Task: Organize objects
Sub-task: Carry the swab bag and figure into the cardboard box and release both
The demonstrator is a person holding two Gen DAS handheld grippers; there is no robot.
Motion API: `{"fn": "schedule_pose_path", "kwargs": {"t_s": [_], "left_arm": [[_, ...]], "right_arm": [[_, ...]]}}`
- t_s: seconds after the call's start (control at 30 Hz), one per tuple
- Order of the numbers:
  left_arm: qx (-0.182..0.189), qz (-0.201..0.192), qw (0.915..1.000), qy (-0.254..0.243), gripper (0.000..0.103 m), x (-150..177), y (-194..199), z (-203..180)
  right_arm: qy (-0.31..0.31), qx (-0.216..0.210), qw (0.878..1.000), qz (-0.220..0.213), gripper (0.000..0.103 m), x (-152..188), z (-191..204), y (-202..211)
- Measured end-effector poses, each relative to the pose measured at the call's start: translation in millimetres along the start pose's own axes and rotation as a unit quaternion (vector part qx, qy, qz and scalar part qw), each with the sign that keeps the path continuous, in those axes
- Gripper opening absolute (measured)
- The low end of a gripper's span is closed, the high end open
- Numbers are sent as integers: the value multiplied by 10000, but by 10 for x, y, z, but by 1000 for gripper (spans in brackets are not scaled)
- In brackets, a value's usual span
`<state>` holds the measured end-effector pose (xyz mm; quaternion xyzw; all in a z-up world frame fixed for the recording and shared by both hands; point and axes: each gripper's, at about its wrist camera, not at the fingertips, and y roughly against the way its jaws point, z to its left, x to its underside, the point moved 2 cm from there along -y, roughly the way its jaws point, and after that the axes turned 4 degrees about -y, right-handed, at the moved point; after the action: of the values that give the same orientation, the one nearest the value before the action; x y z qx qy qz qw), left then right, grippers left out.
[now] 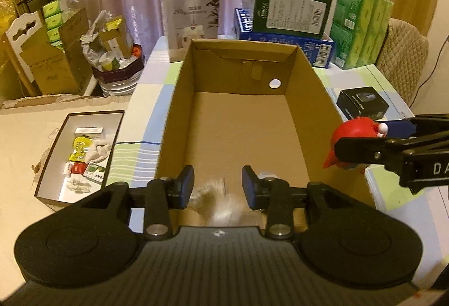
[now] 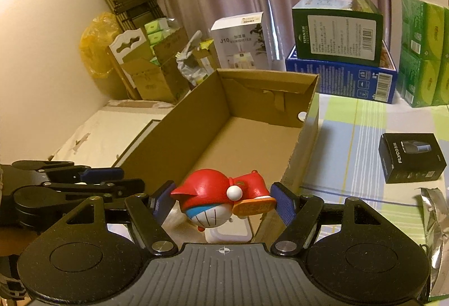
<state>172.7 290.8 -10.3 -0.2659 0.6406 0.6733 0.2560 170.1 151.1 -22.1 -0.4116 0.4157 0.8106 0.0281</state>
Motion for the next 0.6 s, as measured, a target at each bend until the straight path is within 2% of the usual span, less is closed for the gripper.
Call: {"fn": "schedule_pose_path", "kwargs": {"t_s": [0.43,0.6], "left_arm": [[11,-53,9999,126,32,106,141,61],[23,-70,9998,200,32,110,158,85]], "right_arm": [[-30,-40,10000,62,70,29,72,-38],[-56,-203,9998,62,71,26,82,-99]]}}
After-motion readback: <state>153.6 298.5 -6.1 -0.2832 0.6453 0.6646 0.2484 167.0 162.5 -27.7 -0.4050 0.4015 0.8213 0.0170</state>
